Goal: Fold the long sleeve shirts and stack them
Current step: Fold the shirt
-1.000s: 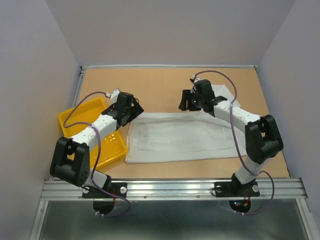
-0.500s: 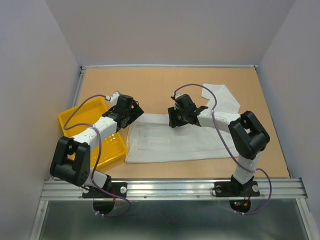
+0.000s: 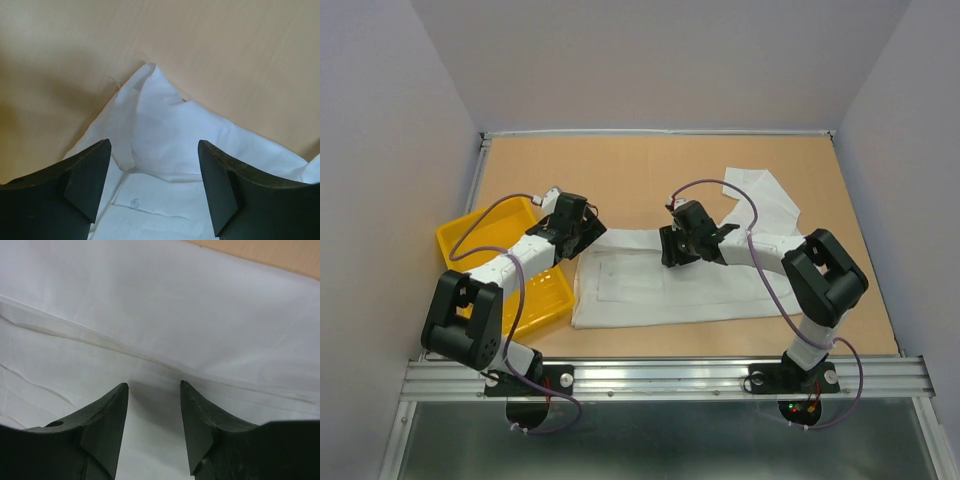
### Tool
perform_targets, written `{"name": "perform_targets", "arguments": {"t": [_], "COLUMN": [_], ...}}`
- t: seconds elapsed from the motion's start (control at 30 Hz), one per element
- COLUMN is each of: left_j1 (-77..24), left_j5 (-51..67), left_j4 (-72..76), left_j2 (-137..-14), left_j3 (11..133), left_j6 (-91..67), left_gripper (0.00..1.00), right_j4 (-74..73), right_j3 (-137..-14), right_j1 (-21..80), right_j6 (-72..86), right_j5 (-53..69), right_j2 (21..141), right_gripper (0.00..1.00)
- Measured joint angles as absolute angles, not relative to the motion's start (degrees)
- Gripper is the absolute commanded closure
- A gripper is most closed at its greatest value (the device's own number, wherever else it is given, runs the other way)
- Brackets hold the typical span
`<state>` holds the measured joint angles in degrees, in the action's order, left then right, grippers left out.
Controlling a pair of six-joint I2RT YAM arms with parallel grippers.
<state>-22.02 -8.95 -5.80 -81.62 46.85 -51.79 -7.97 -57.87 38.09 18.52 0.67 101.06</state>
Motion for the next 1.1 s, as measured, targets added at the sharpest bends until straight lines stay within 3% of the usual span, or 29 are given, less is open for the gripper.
{"name": "perform_targets", "arguments": {"t": [0.13, 0.37, 0.73, 1.1], "left_j1": [-22.0, -22.0, -22.1, -26.0], "left_j5": [-8.3, -8.1, -11.2, -13.9], "left_j4": [-6.0, -8.0, -8.4, -7.9], "left_j2": [-83.4, -84.7, -79.5, -78.1], "left_j3": [46.9, 46.9, 43.9, 36.8], "left_j6": [-51.9, -53.0, -51.5, -48.6], "left_gripper": [0.36, 0.72, 0.73, 0.54], "right_j4": [-7.0, -6.0, -6.2, -7.0], "right_j3": [-57.3, -56.1, -55.4, -55.6], "right_j1": [38.3, 38.3, 38.3, 38.3], "right_j6": [19.0, 19.5, 20.0, 21.2], "right_j5": [0.1, -1.0, -3.3, -5.5], "right_j2": [100.9, 100.1, 99.1, 88.8], "right_gripper": [0.48, 0.48, 0.49, 0.48]}}
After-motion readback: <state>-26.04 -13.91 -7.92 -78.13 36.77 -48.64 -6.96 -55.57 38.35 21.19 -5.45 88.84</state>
